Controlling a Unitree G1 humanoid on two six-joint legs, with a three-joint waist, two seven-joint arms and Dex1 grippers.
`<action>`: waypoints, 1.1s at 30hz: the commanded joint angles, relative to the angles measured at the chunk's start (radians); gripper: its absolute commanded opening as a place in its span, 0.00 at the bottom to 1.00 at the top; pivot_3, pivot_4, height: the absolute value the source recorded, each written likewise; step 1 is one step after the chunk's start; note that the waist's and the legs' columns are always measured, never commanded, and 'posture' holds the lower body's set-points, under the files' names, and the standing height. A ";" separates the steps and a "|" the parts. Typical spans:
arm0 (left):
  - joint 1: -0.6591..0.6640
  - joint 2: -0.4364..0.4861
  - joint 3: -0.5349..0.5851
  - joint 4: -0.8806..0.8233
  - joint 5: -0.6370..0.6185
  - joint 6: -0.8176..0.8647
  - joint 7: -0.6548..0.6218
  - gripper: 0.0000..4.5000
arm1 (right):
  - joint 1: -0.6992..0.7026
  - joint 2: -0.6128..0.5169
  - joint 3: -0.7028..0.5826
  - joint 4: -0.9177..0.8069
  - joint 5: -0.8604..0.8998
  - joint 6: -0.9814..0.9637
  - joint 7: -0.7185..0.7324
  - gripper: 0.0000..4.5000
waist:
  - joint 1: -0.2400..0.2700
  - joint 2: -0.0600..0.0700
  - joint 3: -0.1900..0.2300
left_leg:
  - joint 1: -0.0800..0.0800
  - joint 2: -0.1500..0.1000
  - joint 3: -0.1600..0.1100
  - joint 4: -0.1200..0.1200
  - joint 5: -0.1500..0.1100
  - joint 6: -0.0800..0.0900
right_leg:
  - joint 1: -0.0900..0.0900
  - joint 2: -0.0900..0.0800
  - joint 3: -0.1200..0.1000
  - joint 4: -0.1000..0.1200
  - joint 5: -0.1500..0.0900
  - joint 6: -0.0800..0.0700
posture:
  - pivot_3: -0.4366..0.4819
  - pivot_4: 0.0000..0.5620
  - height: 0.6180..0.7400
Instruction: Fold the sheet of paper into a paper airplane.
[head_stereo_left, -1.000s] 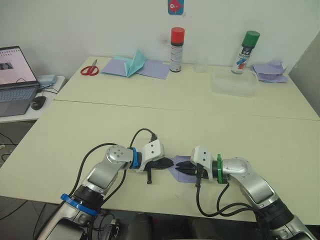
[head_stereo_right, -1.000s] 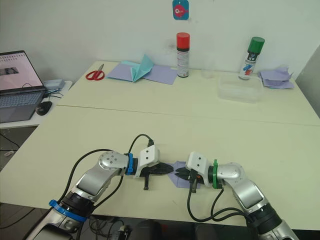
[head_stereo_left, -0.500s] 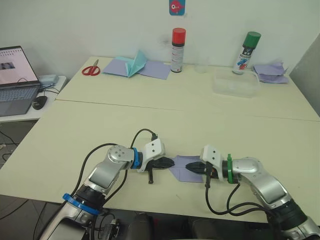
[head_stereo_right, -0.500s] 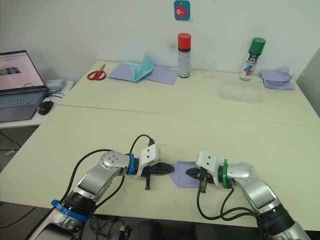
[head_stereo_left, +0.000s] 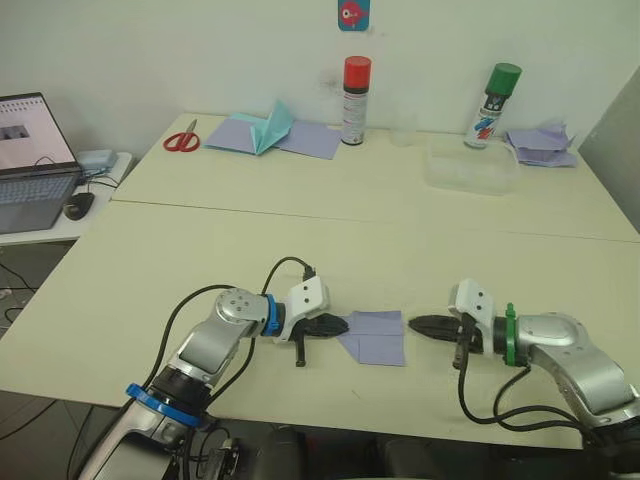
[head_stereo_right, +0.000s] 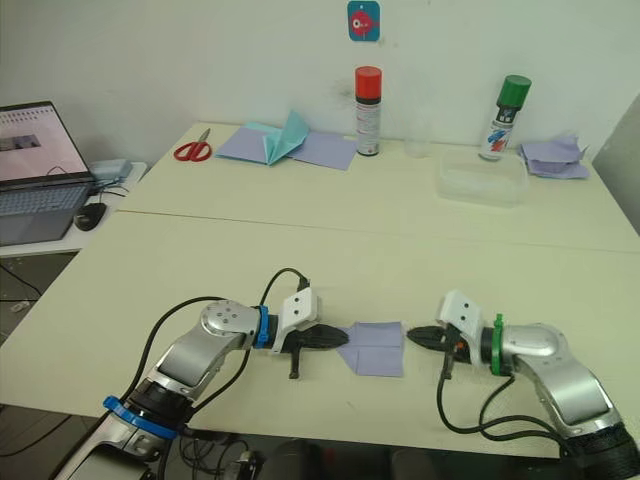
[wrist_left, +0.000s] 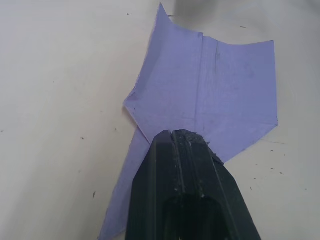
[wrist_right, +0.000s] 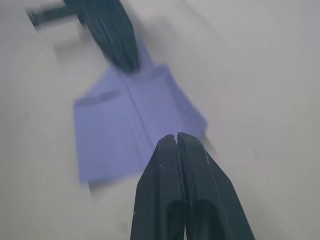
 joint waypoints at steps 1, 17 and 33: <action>0.012 0.005 -0.034 0.071 0.047 0.028 0.012 0.00 | -0.025 0.025 0.060 -0.007 -0.059 -0.030 -0.026 0.01 | 0.002 0.000 0.000 | 0.000 0.000 0.000 0.000 0.000 0.000 | 0.000 0.000 0.000 0.000 0.000 0.000 | 0.48 0.27 1.00; -0.048 -0.072 -0.005 -0.058 -0.032 0.051 0.021 0.00 | -0.042 0.033 0.190 0.108 -0.220 -0.047 -0.051 0.01 | -0.001 -0.002 0.002 | -0.004 0.000 0.000 0.000 0.000 0.000 | -0.004 0.001 -0.001 -0.001 0.000 0.000 | 0.48 0.27 1.00; 0.084 0.114 -0.006 -0.013 0.047 -0.049 -0.032 0.00 | -0.035 0.024 0.175 0.123 -0.223 -0.059 -0.059 0.01 | -0.005 -0.002 0.002 | -0.003 0.001 0.000 -0.001 0.000 0.000 | -0.003 0.000 0.000 -0.001 0.000 -0.001 | 0.48 0.27 1.00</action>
